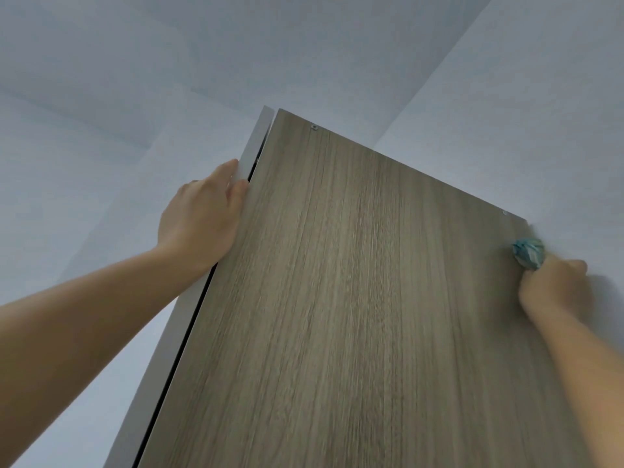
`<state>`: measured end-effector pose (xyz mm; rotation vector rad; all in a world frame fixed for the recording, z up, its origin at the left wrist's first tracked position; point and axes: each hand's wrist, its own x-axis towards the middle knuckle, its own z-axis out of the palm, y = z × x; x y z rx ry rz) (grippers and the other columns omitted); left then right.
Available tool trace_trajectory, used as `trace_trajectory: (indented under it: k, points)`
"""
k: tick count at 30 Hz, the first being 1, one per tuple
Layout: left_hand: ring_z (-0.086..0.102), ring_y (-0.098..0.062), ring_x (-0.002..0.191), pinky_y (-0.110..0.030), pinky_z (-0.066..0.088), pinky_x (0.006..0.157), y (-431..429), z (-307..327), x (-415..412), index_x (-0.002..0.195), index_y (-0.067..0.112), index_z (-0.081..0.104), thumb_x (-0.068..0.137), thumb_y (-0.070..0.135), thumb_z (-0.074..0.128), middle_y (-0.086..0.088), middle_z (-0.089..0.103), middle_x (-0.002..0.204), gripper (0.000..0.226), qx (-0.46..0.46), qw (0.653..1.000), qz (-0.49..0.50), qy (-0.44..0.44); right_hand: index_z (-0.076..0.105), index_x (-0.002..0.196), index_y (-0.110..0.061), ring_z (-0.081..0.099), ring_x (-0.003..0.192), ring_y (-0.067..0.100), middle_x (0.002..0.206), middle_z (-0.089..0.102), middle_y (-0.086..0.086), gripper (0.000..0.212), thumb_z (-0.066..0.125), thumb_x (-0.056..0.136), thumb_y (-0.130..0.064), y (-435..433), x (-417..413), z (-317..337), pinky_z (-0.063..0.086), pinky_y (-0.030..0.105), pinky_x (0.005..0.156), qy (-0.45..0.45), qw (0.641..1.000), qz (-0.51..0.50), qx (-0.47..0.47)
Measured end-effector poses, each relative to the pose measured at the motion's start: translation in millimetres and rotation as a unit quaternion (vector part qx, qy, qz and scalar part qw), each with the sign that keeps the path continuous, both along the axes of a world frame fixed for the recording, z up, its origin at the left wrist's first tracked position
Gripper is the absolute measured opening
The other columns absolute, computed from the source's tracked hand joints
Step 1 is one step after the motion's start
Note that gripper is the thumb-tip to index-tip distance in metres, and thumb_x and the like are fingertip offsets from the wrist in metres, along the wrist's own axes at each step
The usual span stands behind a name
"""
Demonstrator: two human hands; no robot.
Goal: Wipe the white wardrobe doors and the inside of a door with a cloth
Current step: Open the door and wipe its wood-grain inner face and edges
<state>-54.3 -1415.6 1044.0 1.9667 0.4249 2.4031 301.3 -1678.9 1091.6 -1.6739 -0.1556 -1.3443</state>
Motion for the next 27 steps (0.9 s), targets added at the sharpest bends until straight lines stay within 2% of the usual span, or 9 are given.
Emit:
trace_trajectory:
  k: [4,6,8,12,16,18,20,22,27]
  points:
    - [0.054,-0.034,0.100,-0.048,0.047,0.088,-1,-1,1,0.118,0.018,0.054,0.102,0.034,0.033,-0.011,0.066,0.106,0.031,0.005,0.999,-0.052,0.003,0.060,0.117,0.005,0.053,0.101,0.048,0.117,0.047,0.033,0.030,0.047,0.094,-0.010,-6,1,-13,0.046,0.047,0.090,0.008,1.000,0.014,0.007]
    - [0.053,-0.032,0.099,-0.043,0.043,0.086,0,-1,0,0.112,0.017,0.053,0.103,0.033,0.034,-0.013,0.063,0.105,0.026,0.004,0.997,-0.077,0.000,0.061,0.118,0.003,0.054,0.099,0.047,0.115,0.048,0.033,0.032,0.052,0.092,-0.012,-2,-4,-18,0.046,0.045,0.089,-0.004,0.999,0.030,0.013]
    - [0.053,-0.034,0.096,-0.045,0.044,0.083,-1,-1,1,0.109,0.014,0.052,0.102,0.032,0.034,-0.017,0.062,0.105,0.026,0.005,0.996,-0.089,0.005,0.061,0.120,0.001,0.054,0.098,0.046,0.117,0.047,0.031,0.032,0.055,0.091,-0.012,4,-13,-23,0.046,0.044,0.089,-0.018,0.998,0.057,0.028]
    - [0.053,-0.035,0.092,-0.047,0.045,0.078,1,-1,0,0.116,0.016,0.052,0.102,0.032,0.033,-0.015,0.064,0.105,0.029,0.003,0.995,-0.103,0.013,0.061,0.120,-0.001,0.053,0.097,0.040,0.116,0.047,0.027,0.032,0.056,0.090,-0.010,25,-41,-27,0.045,0.039,0.086,-0.072,0.993,0.090,0.017]
    - [0.049,-0.024,0.092,-0.035,0.036,0.076,6,1,1,0.134,0.018,0.048,0.102,0.034,0.032,-0.002,0.062,0.103,0.039,-0.012,0.992,-0.120,0.020,0.061,0.109,-0.004,0.050,0.085,0.029,0.105,0.045,0.014,0.021,0.055,0.090,-0.011,57,-88,-21,0.031,0.027,0.070,-0.132,0.984,0.118,-0.013]
    - [0.051,-0.024,0.097,-0.033,0.035,0.078,5,0,1,0.138,0.019,0.046,0.102,0.032,0.033,-0.001,0.061,0.104,0.040,-0.016,0.990,-0.141,0.018,0.061,0.114,-0.006,0.051,0.083,0.025,0.100,0.039,0.006,0.024,0.055,0.090,-0.010,79,-118,-18,0.031,0.025,0.070,-0.186,0.971,0.144,-0.034]
    - [0.050,-0.022,0.115,-0.029,0.033,0.086,2,-2,1,0.145,0.023,0.042,0.103,0.030,0.035,0.002,0.059,0.124,0.042,-0.018,0.987,-0.162,0.015,0.060,0.120,-0.008,0.047,0.079,0.017,0.101,0.038,0.001,0.028,0.055,0.092,-0.011,102,-152,-19,0.033,0.024,0.069,-0.237,0.955,0.165,-0.072]
    - [0.046,-0.016,0.125,-0.025,0.031,0.090,1,-3,0,0.147,0.026,0.039,0.104,0.029,0.036,0.006,0.053,0.138,0.043,-0.018,0.983,-0.183,0.014,0.059,0.122,-0.008,0.048,0.080,0.016,0.101,0.038,-0.001,0.031,0.056,0.092,-0.009,125,-190,-23,0.033,0.021,0.068,-0.287,0.933,0.192,-0.101]
    - [0.048,-0.010,0.129,-0.032,0.037,0.107,14,5,-10,0.141,0.029,0.049,0.100,0.032,0.047,0.011,0.056,0.136,0.041,-0.021,0.967,-0.251,0.022,0.058,0.127,-0.007,0.049,0.081,0.017,0.099,0.042,0.002,0.041,0.064,0.086,-0.006,169,-259,-38,0.042,0.025,0.066,-0.389,0.880,0.214,-0.170]
